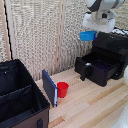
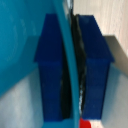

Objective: Gently grip the air fryer handle with your gripper and kindly pull it open by sliding your gripper away from the base. Gradually bring your gripper in line with the blue bowl and gently capture it, without tightening your grip too much. Securely place the blue bowl inside the opened air fryer with a steady position. Liberate your robot's gripper, and withdraw your gripper from the proximity of the air fryer.

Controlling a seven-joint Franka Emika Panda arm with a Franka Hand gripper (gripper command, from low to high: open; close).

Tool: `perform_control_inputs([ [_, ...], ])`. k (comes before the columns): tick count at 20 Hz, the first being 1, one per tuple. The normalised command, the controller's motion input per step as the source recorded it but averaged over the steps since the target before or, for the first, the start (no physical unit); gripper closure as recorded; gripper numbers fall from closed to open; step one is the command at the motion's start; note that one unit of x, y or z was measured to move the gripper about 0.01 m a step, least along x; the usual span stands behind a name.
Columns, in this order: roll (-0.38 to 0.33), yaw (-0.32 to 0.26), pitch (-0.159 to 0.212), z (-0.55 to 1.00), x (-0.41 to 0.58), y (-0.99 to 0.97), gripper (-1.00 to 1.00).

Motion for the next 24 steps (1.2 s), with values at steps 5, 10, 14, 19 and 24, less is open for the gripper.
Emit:
perform_control_inputs([
  [5, 0.033, -0.014, 0.048, -0.32, 0.192, -0.51, 1.0],
  [10, -0.003, 0.0, 0.08, -0.44, 0.01, -0.33, 1.0],
  [14, 0.0, -0.003, 0.053, -0.29, 0.0, -0.44, 1.0],
  [19, 0.0, -0.018, 0.051, -0.3, -0.021, -0.36, 1.0],
  [24, -0.057, -0.003, 0.022, -0.43, 0.171, -0.03, 1.0],
])
